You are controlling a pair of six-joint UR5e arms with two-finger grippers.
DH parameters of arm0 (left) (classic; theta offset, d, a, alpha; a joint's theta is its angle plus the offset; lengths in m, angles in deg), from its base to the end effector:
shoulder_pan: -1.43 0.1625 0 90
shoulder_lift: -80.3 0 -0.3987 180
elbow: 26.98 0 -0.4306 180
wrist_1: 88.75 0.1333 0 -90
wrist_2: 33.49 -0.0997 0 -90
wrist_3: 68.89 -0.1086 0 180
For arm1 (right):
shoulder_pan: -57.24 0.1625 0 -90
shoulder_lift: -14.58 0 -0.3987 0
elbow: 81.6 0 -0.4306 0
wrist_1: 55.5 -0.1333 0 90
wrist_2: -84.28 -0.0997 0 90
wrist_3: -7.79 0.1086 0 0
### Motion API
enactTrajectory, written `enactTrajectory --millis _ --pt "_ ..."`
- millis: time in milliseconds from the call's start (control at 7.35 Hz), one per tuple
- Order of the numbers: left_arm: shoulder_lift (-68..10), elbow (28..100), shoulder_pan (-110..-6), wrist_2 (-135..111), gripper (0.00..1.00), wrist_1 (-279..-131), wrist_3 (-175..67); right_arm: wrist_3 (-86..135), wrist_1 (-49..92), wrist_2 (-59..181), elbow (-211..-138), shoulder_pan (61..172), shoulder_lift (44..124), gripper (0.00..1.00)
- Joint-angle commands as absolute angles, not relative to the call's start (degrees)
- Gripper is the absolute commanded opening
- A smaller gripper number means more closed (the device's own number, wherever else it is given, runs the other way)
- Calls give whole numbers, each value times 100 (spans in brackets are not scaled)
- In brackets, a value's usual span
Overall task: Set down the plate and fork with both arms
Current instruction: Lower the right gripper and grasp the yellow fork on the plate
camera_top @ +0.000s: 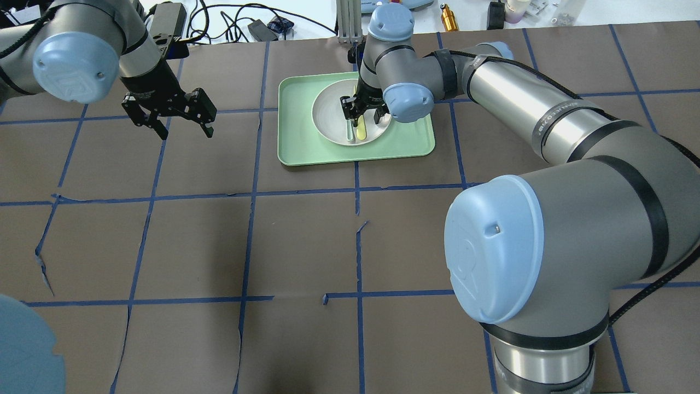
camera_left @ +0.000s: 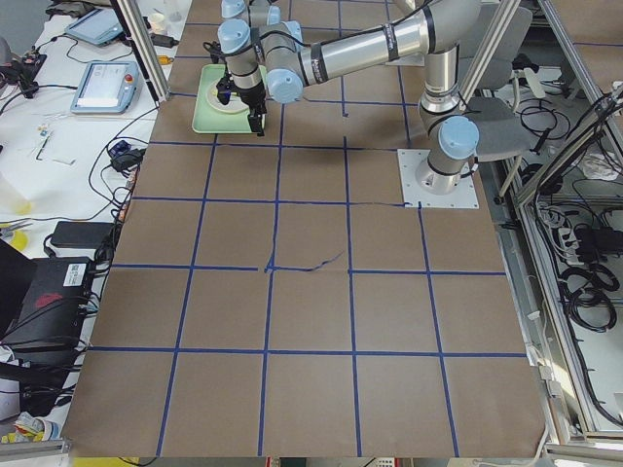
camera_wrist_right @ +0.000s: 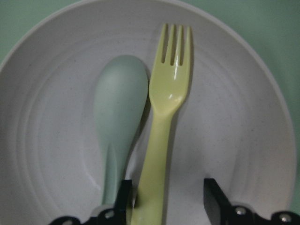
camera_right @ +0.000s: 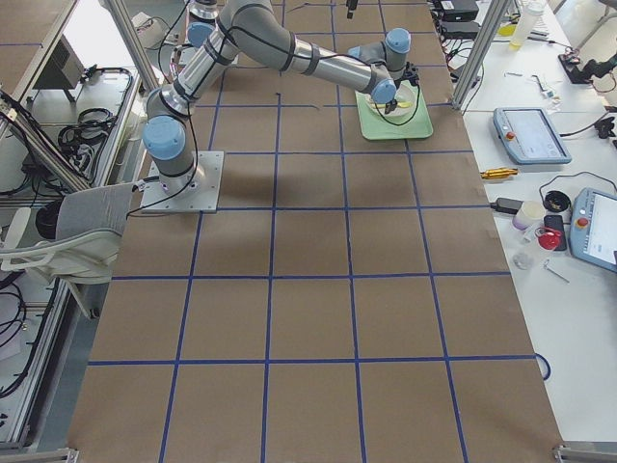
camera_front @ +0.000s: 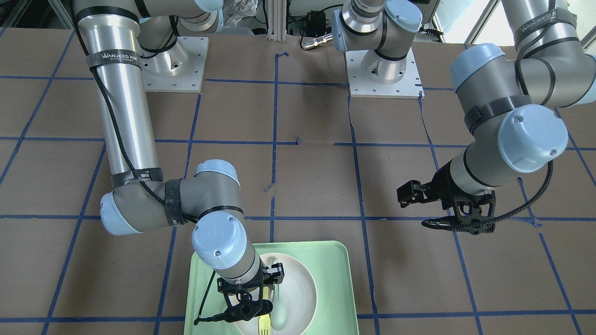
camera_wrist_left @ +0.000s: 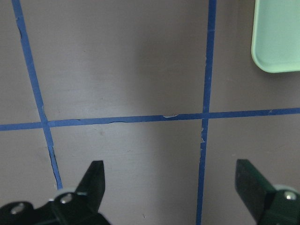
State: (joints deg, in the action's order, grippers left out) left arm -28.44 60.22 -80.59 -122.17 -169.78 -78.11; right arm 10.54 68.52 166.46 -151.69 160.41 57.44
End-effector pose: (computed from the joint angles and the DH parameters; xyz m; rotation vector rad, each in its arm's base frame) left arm -0.0473 -0.6407 0.3019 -0.0313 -3.0952 -0.1811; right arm 0.3235 -0.7324 0.1416 -0.2833 2.9732 -0.1472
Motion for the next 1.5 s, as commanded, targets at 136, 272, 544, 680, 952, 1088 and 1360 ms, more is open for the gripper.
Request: enactTrajectory --millis 136,272,544,680,952,1088,1360 --pt "-2842 6021 -8022 -12217 100 -16978 -7812 1034 6851 16655 -15173 16052 5799 73" --pt "-2842 6021 -7996 -12217 100 -16978 -7812 1034 6851 16646 -15182 16052 5800 72" --pt "-2833 6012 -7987 -12217 100 -16978 -7847 1025 6851 16655 -15226 16060 5774 63" --pt "-2833 6021 -7978 -12217 100 -16969 -7856 1025 6851 16655 -15235 16060 5765 59" --pt "-2842 6030 -7978 -12217 100 -16908 -7856 1025 6843 16681 -15235 16060 5765 21" --pt "-2842 6021 -7970 -12217 100 -16908 -7865 1034 6834 16716 -15235 16060 5773 0" --pt "-2850 6030 -7969 -12217 100 -16820 -7891 1113 6834 16734 -15226 16060 5809 0"
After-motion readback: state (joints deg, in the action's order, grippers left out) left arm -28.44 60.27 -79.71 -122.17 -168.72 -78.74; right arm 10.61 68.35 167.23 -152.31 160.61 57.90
